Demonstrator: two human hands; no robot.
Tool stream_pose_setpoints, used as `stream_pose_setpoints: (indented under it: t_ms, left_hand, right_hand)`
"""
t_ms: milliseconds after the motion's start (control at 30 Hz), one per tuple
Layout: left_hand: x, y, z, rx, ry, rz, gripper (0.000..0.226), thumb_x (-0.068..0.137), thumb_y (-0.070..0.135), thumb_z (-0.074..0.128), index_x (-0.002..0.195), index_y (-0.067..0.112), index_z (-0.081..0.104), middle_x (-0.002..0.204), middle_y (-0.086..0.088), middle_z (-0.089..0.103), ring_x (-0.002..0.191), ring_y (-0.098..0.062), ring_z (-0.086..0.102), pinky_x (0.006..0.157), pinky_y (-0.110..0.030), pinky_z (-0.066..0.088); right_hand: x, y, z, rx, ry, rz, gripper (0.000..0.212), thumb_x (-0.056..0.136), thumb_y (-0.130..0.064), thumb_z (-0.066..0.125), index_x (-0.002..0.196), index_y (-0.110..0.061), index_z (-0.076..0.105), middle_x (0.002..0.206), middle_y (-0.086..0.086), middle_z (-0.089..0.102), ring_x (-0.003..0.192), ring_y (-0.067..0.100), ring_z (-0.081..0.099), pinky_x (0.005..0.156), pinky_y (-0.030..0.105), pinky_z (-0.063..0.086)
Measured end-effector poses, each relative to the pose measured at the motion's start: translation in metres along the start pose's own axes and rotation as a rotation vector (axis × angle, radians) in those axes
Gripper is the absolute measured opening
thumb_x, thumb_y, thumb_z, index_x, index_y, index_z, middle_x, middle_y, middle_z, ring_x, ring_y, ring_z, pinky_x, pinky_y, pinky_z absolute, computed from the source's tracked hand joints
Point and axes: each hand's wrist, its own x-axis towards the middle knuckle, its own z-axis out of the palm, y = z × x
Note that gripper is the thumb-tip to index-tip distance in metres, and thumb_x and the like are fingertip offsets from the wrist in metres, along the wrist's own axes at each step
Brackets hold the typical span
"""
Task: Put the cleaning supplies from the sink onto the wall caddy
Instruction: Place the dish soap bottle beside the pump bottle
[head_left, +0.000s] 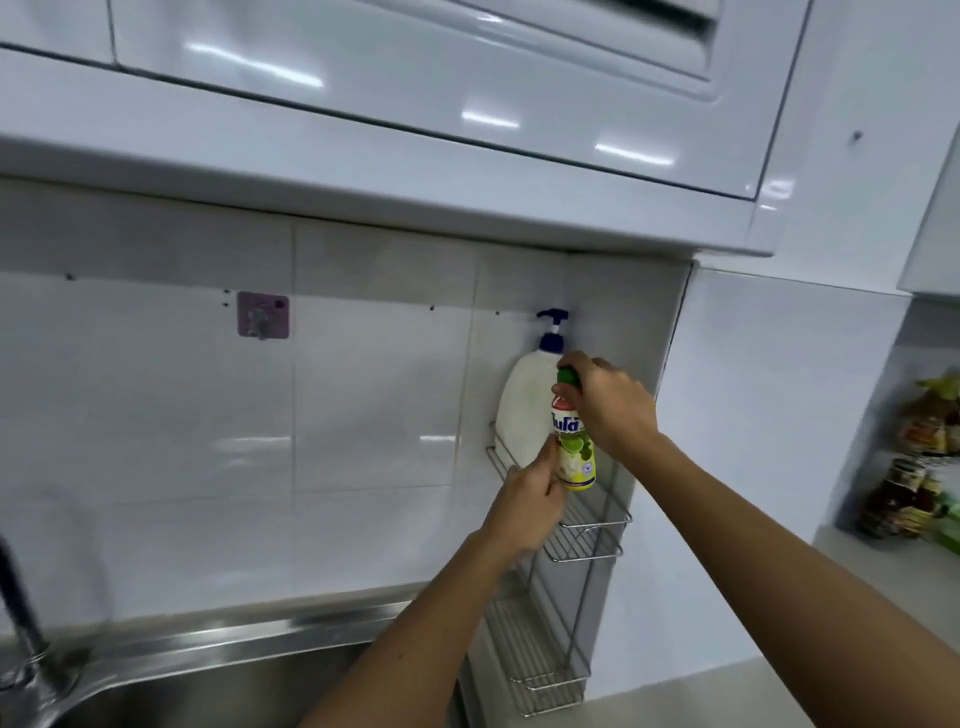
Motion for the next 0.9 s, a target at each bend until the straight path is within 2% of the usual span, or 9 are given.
stream_pose_setpoints:
  t_ms: [100,200,300,433,533,633,733,800,900]
  left_hand:
    - [0.011,-0.001,0.007,0.037,-0.038,-0.007,0.063,0.096,0.014,0.034,0.151,0.038,0.015,0.109,-0.030,0.060,0.098,-0.048,0.057,0.079,-0.043,0.050]
    - [0.015,-0.005,0.009,0.103,-0.047,-0.011,0.058,0.097,0.011,0.032,0.151,0.027,0.021,0.120,-0.023,0.060,0.109,-0.043,0.055,0.091,-0.039,0.041]
    - [0.028,-0.017,0.009,0.275,-0.060,-0.004,0.051,0.097,0.016,0.031,0.147,0.020,0.029,0.134,-0.012,0.054,0.124,-0.034,0.049,0.114,-0.050,0.024]
    - [0.044,-0.027,0.008,0.389,-0.113,-0.023,0.050,0.096,0.020,0.030,0.147,0.019,0.029,0.136,-0.012,0.052,0.127,-0.032,0.046,0.114,-0.054,0.021]
    - [0.051,-0.025,0.007,0.396,-0.129,-0.034,0.047,0.097,0.019,0.029,0.144,0.016,0.031,0.137,-0.015,0.051,0.128,-0.034,0.045,0.114,-0.052,0.022]
    - [0.056,-0.025,0.004,0.382,-0.147,-0.034,0.048,0.097,0.018,0.030,0.146,0.015,0.030,0.144,-0.018,0.046,0.132,-0.034,0.042,0.115,-0.048,0.024]
    - [0.059,-0.028,0.000,0.367,-0.155,-0.021,0.047,0.098,0.018,0.034,0.144,0.014,0.032,0.144,-0.023,0.045,0.131,-0.038,0.043,0.110,-0.042,0.036]
    - [0.062,-0.030,0.000,0.346,-0.180,-0.031,0.048,0.098,0.020,0.034,0.146,0.017,0.030,0.142,-0.024,0.046,0.126,-0.040,0.048,0.104,-0.041,0.043]
    - [0.064,-0.030,0.001,0.318,-0.215,-0.065,0.050,0.097,0.027,0.033,0.146,0.020,0.029,0.139,-0.024,0.050,0.121,-0.038,0.053,0.100,-0.044,0.047]
  right_hand:
    - [0.002,0.015,0.014,0.113,-0.033,0.082,0.033,0.094,-0.033,0.051,0.124,-0.018,0.051,0.117,0.014,0.063,0.105,0.038,0.060,0.079,0.038,0.046]
    - [0.006,0.025,0.029,0.203,-0.058,0.137,0.033,0.094,-0.031,0.052,0.124,-0.017,0.051,0.118,0.014,0.065,0.105,0.036,0.061,0.082,0.039,0.049]
    - [0.013,0.029,0.047,0.245,-0.099,0.151,0.031,0.094,-0.030,0.052,0.123,-0.019,0.050,0.116,0.013,0.065,0.102,0.035,0.062,0.082,0.042,0.054]
    - [0.024,0.034,0.066,0.310,-0.105,0.181,0.030,0.097,-0.028,0.047,0.125,-0.017,0.048,0.112,0.016,0.064,0.098,0.033,0.063,0.083,0.045,0.056]
    - [0.027,0.035,0.070,0.363,-0.116,0.188,0.037,0.099,-0.019,0.042,0.135,-0.014,0.043,0.121,0.018,0.060,0.105,0.032,0.061,0.089,0.044,0.054]
    - [0.017,0.035,0.070,0.375,-0.171,0.214,0.055,0.100,-0.017,0.036,0.151,-0.017,0.015,0.137,0.018,0.049,0.116,0.034,0.055,0.097,0.040,0.049]
    - [-0.013,0.034,0.073,0.269,-0.185,0.148,0.072,0.096,-0.015,0.043,0.152,-0.014,-0.003,0.145,0.018,0.038,0.114,0.038,0.055,0.095,0.046,0.049]
    - [-0.035,0.032,0.078,0.202,-0.221,0.146,0.078,0.093,-0.011,0.048,0.152,-0.010,-0.004,0.148,0.018,0.034,0.116,0.038,0.053,0.095,0.043,0.048]
    - [-0.055,0.031,0.086,0.084,-0.392,0.150,0.065,0.093,-0.006,0.044,0.150,-0.003,0.010,0.145,0.020,0.037,0.123,0.036,0.049,0.097,0.040,0.045]
